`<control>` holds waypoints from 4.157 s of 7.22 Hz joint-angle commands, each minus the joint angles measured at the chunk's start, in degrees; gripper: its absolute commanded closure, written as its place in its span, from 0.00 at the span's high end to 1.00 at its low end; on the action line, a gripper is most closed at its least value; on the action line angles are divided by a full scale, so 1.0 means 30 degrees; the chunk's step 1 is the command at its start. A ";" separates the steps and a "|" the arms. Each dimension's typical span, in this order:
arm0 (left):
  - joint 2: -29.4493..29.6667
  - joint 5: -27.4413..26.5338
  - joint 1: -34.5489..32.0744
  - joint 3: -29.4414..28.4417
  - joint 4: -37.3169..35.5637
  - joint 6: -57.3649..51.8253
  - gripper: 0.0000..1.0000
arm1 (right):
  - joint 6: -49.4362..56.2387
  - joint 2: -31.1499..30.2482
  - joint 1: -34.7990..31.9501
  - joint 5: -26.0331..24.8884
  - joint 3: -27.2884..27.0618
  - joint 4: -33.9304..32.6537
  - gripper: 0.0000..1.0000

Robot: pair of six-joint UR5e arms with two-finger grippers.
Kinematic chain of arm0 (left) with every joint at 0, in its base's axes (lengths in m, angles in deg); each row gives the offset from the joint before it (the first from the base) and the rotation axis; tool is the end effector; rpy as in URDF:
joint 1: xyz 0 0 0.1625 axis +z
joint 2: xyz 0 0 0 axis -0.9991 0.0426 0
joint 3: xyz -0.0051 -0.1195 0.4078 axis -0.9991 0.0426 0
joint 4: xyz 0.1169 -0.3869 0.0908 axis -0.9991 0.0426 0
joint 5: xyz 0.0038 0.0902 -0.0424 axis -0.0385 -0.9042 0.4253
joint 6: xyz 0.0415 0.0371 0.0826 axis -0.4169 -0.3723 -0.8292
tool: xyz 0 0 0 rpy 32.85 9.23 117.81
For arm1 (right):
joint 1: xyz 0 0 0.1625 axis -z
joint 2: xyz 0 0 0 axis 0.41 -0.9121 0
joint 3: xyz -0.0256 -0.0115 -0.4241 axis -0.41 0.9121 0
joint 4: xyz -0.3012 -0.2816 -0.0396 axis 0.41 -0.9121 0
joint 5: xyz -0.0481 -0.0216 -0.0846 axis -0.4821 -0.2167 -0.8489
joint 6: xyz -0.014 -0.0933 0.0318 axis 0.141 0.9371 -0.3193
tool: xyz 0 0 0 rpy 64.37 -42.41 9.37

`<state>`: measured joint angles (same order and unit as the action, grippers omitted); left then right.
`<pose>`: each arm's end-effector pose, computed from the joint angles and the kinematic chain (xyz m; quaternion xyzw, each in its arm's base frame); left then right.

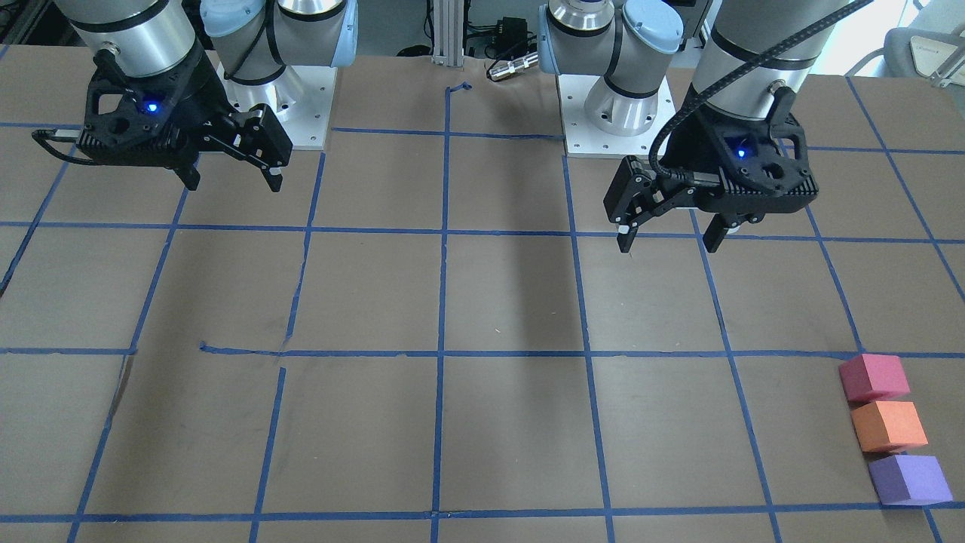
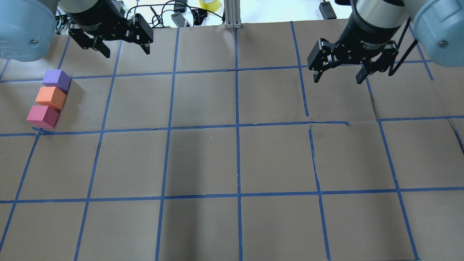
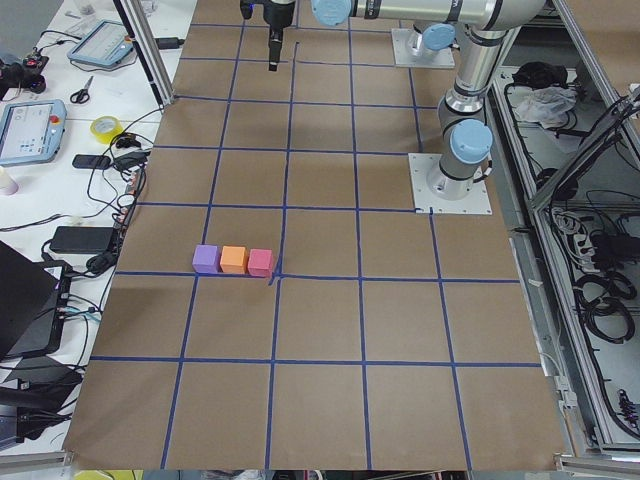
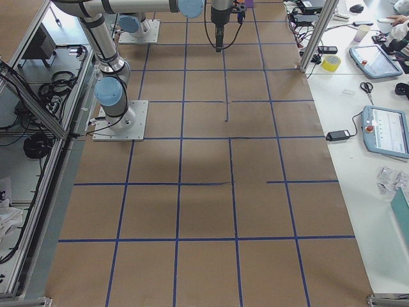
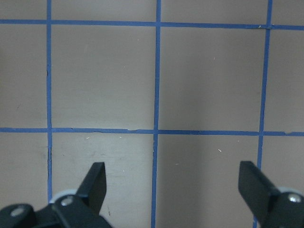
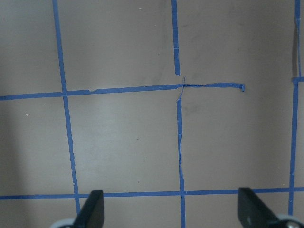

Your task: Arrange blocks in a line

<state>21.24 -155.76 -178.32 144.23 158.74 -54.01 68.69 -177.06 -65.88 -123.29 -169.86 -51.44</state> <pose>-0.1416 -0.5430 0.5143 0.0200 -0.9955 0.0923 0.0085 0.1407 -0.4862 0.4988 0.0259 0.9991 -0.0038 0.0339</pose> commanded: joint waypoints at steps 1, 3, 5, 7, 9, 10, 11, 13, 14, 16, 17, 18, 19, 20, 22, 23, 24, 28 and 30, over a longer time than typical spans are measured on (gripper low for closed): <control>-0.0022 0.0260 -0.0011 0.0024 0.0021 -0.0015 1.00 | 0.0000 0.0018 0.0000 0.0117 -0.0039 -0.0022 1.00; 0.0066 0.0115 0.0019 0.0024 -0.0008 -0.0161 1.00 | 0.0000 -0.0011 0.0000 0.0146 -0.0039 -0.0051 1.00; 0.0037 0.0086 0.0048 0.0024 -0.0008 -0.0250 1.00 | -0.0029 0.0018 0.0000 0.0233 0.0048 -0.0109 1.00; -0.0079 0.0144 0.0338 0.0053 -0.0212 -0.0250 1.00 | -0.0029 0.0018 0.0000 0.0526 0.0049 -0.0225 1.00; -0.0080 0.0145 0.0486 0.0170 -0.0242 -0.0279 1.00 | 0.0000 0.0164 0.0029 0.0497 0.0049 -0.0227 1.00; -0.0284 0.0086 0.0487 0.0200 -0.0185 -0.0250 1.00 | -0.0029 0.0165 0.0029 0.0498 0.0020 -0.0198 1.00; -0.0315 0.0057 0.0487 0.0200 -0.0184 -0.0250 1.00 | -0.0029 0.0136 0.0029 0.0498 -0.0038 -0.0226 1.00; -0.0168 0.0086 0.0487 0.0200 -0.0213 -0.0250 1.00 | -0.0029 0.0135 0.0029 0.0527 -0.0039 -0.0227 1.00; -0.0139 0.0086 0.0487 0.0200 -0.0213 -0.0250 1.00 | -0.0029 0.0164 0.0029 0.0556 -0.0010 -0.0285 1.00; -0.0139 0.0086 0.0487 0.0200 -0.0213 -0.0250 1.00 | -0.0117 0.0165 0.0174 0.0498 -0.0039 -0.0197 1.00; -0.0168 0.0086 0.0487 0.0200 -0.0213 -0.0250 1.00 | -0.0175 0.0136 0.0204 0.0440 0.0048 0.0209 1.00; -0.0168 0.0115 0.0487 0.0200 -0.0213 -0.0250 1.00 | -0.0147 -0.0010 0.0205 0.0207 0.0049 0.0416 1.00; -0.0197 0.0086 0.0487 0.0200 -0.0213 -0.0250 1.00 | -0.0088 -0.0011 0.0263 0.0437 0.0049 0.0389 1.00; -0.0256 0.0086 0.0487 0.0200 -0.0213 -0.0250 1.00 | -0.0001 0.0018 0.0321 0.0149 0.0020 0.0244 1.00; -0.0110 0.0115 0.0487 0.0287 -0.0213 -0.0250 1.00 | -0.0290 0.0135 0.0264 0.0523 -0.0127 -0.0079 1.00; -0.0139 0.0115 0.0458 0.0375 -0.0242 -0.0250 1.00 | 0.0113 0.0367 0.0263 0.0237 -0.0242 -0.0196 1.00; -0.0110 0.0115 0.0487 0.0376 -0.0243 -0.0250 1.00 | 0.0146 0.0283 0.0234 0.0089 -0.0128 -0.0400 1.00; -0.0081 0.0174 0.0458 0.0376 -0.0301 -0.0279 1.00 | 0.0118 0.0048 0.0234 0.0203 0.0166 -0.0519 1.00; -0.0052 0.0232 0.0458 0.0376 -0.0302 -0.0250 1.00 | 0.0147 0.0280 0.0234 0.0087 0.0080 -0.0490 1.00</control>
<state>21.02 -155.19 -176.93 145.36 157.80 -54.82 69.10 -176.68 -65.18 -122.95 -169.44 -52.91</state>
